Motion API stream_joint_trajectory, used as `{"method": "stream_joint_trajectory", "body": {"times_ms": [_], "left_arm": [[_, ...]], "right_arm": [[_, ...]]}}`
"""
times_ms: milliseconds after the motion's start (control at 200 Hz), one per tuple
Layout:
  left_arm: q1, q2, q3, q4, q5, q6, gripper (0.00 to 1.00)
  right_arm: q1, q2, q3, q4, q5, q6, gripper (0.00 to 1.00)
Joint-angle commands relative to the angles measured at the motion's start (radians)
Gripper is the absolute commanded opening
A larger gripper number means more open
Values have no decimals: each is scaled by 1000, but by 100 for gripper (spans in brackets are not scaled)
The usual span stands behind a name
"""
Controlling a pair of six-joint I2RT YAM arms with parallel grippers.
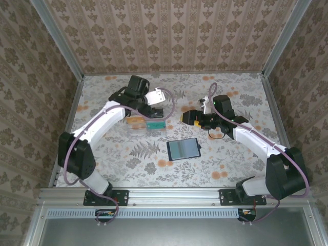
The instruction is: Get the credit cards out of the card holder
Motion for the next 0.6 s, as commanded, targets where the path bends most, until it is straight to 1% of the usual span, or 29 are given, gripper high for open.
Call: {"method": "stream_joint_trajectory", "body": {"times_ms": [0, 175, 270, 300, 335, 375, 400, 440, 455, 470, 495, 535, 595], "left_arm": [[2, -100, -87, 109, -58, -140, 100], [6, -272, -251, 266, -125, -355, 100], [13, -368, -342, 350, -189, -508, 100], [21, -395, -361, 356, -205, -560, 100], [32, -418, -377, 355, -249, -632, 100], [46, -440, -379, 320, -322, -762, 100], [58, -452, -375, 284, -341, -826, 100], [77, -470, -359, 211, -327, -897, 100], [78, -476, -352, 186, -313, -908, 100], [108, -482, -348, 162, -294, -920, 100], [122, -493, -342, 132, -265, -928, 100], [130, -514, -357, 117, -238, -938, 100], [130, -560, -405, 136, -199, -949, 100]], "right_arm": [[10, -22, 19, -51, 50, -41, 100], [52, -47, 18, -112, 142, -86, 100], [85, -62, 14, -142, 203, -102, 100], [95, -67, 12, -150, 217, -106, 100], [107, -72, 8, -156, 236, -109, 100], [121, -76, 5, -166, 257, -113, 100], [129, -79, 1, -171, 271, -115, 100], [142, -81, -3, -179, 292, -119, 100], [145, -81, -4, -184, 299, -120, 99], [150, -82, -7, -187, 306, -119, 98], [158, -82, -9, -194, 320, -120, 95], [169, -83, -16, -207, 345, -123, 91], [181, -79, -30, -226, 390, -118, 84]]}}
